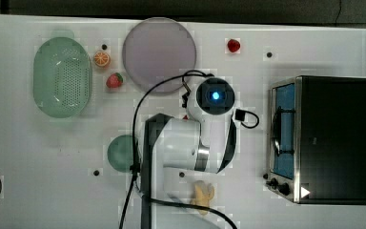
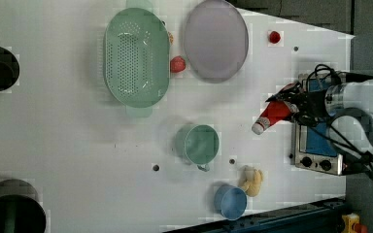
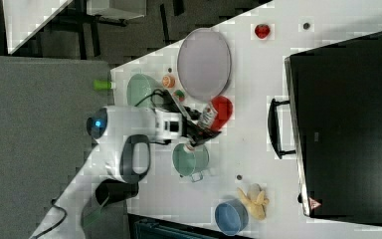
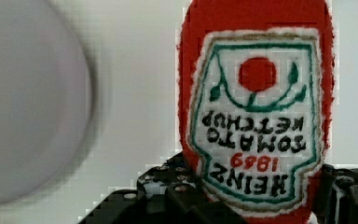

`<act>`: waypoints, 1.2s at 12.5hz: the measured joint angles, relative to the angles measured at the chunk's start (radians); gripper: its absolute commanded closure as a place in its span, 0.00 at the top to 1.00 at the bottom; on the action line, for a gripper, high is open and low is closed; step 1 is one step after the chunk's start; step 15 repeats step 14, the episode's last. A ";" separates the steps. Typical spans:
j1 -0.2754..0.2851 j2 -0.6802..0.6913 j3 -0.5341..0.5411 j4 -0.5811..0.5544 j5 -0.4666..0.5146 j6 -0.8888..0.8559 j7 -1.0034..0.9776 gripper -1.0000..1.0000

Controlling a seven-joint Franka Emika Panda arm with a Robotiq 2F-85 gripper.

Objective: Pick Ketchup from oven and place it on table.

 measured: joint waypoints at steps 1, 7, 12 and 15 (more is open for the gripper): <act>-0.005 0.016 -0.002 -0.021 -0.006 0.017 0.000 0.67; -0.007 0.105 0.022 -0.045 -0.005 0.100 0.000 1.00; 0.010 -0.095 0.020 0.018 -0.014 -0.033 0.000 1.00; 0.016 -0.174 0.026 0.135 0.000 -0.154 0.000 1.00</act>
